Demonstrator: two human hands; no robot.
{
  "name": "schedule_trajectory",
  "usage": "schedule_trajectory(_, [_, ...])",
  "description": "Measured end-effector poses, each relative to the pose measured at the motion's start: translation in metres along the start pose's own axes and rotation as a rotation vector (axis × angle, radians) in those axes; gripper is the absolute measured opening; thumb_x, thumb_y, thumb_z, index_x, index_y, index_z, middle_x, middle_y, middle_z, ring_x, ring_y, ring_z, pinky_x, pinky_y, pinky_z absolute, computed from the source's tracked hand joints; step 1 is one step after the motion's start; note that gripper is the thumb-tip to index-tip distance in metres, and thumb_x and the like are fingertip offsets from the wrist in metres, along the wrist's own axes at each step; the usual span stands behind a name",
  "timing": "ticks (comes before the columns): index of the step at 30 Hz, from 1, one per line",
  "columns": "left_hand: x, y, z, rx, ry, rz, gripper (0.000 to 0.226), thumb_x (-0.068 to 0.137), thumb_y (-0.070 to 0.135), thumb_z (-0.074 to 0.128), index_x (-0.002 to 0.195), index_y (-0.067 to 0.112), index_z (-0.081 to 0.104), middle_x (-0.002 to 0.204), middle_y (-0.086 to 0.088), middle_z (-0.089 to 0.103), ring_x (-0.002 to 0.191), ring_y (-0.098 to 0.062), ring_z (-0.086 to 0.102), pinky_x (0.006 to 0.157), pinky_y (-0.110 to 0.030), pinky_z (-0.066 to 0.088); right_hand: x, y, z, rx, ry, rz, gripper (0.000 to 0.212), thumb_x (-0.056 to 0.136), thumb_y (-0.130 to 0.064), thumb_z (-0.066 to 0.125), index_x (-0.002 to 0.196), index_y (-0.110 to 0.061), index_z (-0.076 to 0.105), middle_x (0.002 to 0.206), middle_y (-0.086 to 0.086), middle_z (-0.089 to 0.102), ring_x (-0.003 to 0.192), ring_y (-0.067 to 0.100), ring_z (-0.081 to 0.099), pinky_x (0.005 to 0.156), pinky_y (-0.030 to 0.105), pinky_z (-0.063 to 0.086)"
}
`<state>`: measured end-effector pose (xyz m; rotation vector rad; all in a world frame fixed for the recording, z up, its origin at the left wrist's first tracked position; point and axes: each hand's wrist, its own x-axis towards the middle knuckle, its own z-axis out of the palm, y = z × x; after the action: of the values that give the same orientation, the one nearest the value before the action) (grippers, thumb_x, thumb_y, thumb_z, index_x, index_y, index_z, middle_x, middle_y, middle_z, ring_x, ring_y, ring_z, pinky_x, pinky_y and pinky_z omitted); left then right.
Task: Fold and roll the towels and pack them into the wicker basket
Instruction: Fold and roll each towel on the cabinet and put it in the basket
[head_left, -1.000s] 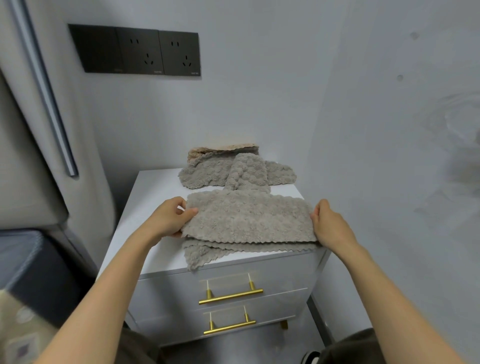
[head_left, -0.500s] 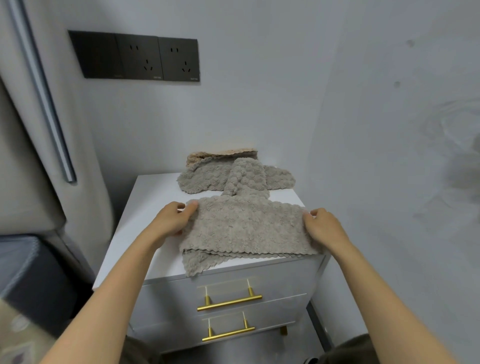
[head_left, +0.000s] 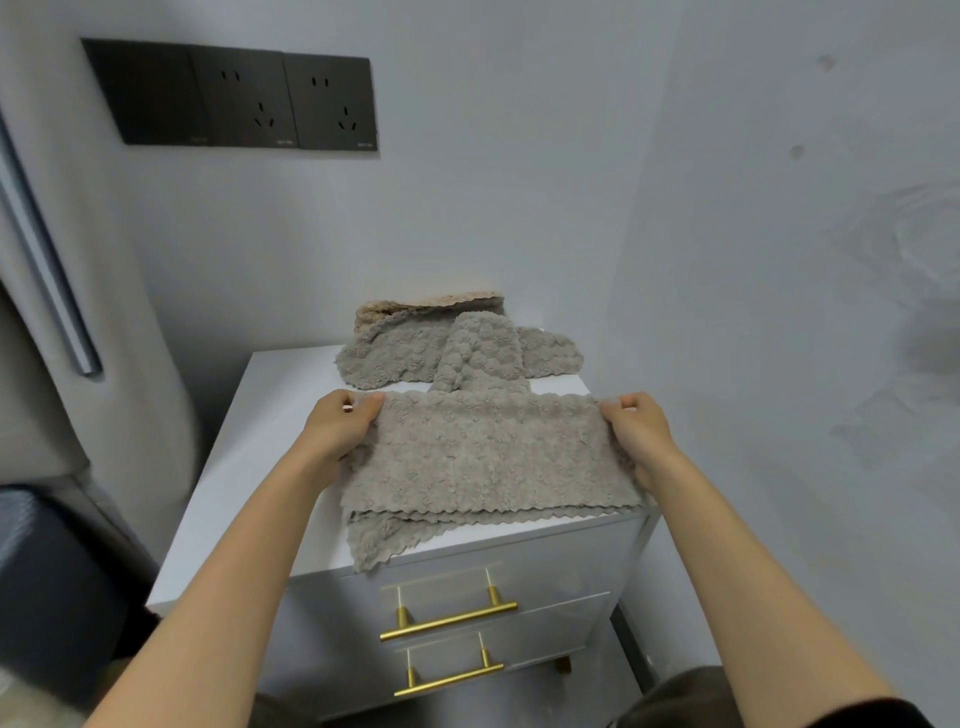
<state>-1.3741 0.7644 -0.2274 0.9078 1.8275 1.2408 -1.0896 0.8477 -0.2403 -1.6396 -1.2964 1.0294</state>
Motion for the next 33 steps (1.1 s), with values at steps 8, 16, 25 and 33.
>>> schedule_trajectory(8, [-0.012,0.002,0.005,0.115,0.023,0.078,0.029,0.097,0.04,0.048,0.1,0.012,0.047,0.074,-0.007,0.052,0.051,-0.017,0.041,0.04,-0.023,0.03,0.012,0.021,0.0,-0.148,-0.028,-0.036,0.011,0.075,-0.054,0.049,0.083,-0.052,0.056,0.104,-0.01,0.063,0.107,0.024,0.058,0.102,0.054,0.038])
schedule_trajectory(16, [-0.027,0.017,-0.003,0.062,0.042,0.188,0.024,0.09,0.032,0.064,0.093,0.009,0.057,0.074,-0.004,0.057,0.058,-0.014,0.053,0.043,-0.021,0.04,-0.006,0.0,-0.026,-0.32,-0.078,-0.039,0.031,0.085,-0.019,0.062,0.114,-0.02,0.051,0.104,0.006,0.064,0.095,0.024,0.06,0.082,0.037,0.05])
schedule_trajectory(25, [-0.055,0.029,0.02,-0.221,-0.419,-0.074,0.015,0.092,0.015,0.059,0.093,0.007,0.047,0.088,-0.014,0.06,0.073,-0.021,0.065,0.049,-0.023,0.056,-0.004,-0.02,-0.036,0.015,0.283,-0.193,0.018,0.092,-0.003,0.044,0.107,-0.013,0.043,0.067,0.004,0.063,0.061,0.027,0.07,0.068,0.045,0.058])
schedule_trajectory(33, [-0.074,0.018,0.056,-0.254,-0.693,-0.324,0.023,0.089,-0.007,0.052,0.107,0.003,0.042,0.111,-0.032,0.063,0.085,-0.034,0.07,0.072,-0.039,0.059,0.021,-0.034,-0.01,0.228,0.146,-0.283,0.02,0.094,-0.006,0.046,0.107,-0.021,0.041,0.11,0.012,0.059,0.093,0.025,0.066,0.084,0.045,0.056])
